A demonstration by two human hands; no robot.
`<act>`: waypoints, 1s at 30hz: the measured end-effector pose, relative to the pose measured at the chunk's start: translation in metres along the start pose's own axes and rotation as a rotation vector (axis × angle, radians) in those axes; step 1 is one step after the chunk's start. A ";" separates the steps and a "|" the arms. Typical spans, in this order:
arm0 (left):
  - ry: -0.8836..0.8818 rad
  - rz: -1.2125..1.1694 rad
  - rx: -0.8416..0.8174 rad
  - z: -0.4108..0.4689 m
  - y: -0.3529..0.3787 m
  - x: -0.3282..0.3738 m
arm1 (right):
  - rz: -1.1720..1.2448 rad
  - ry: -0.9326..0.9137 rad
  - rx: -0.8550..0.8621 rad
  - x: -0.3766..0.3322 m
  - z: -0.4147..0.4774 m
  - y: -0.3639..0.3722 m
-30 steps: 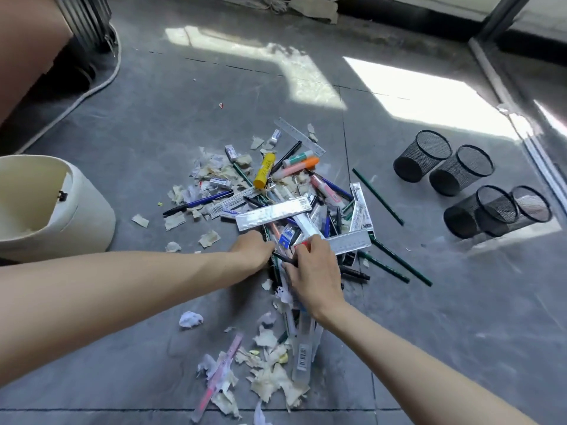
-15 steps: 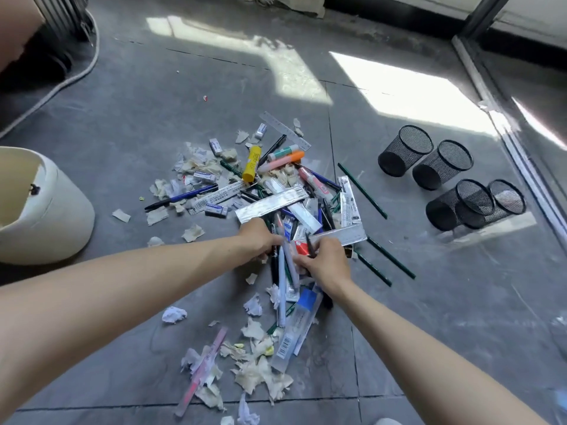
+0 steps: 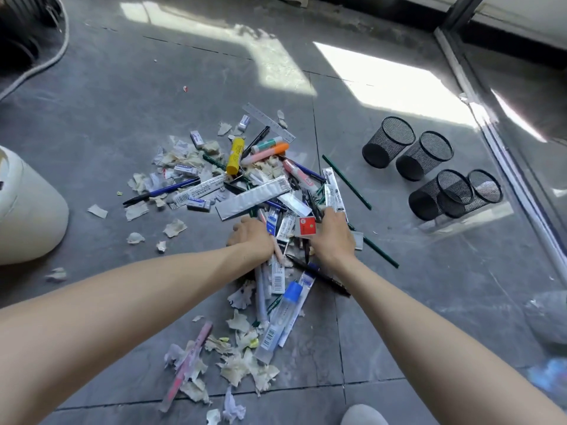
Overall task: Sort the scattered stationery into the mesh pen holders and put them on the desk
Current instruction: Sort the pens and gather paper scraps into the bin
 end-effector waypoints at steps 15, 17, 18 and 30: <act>0.091 -0.679 -0.395 0.006 -0.051 0.014 | 0.653 0.295 -0.214 -0.003 0.049 -0.032; 0.103 -0.714 -0.425 0.001 -0.048 0.023 | 0.811 0.442 -0.280 -0.006 0.050 -0.031; 0.111 -0.707 -0.420 -0.002 -0.045 0.028 | 0.838 0.479 -0.347 -0.007 0.049 -0.030; 0.379 -0.648 -0.572 -0.027 -0.026 0.058 | 1.031 0.499 -0.606 0.006 0.036 -0.016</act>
Point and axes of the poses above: each hand's wrist, its own z-axis towards the middle knuckle, its own y-axis out of the palm, x = y × z, the point moved 2 cm from there along z, towards the middle knuckle, and after that the axes turned 12 degrees about z, right-handed, at the moved point
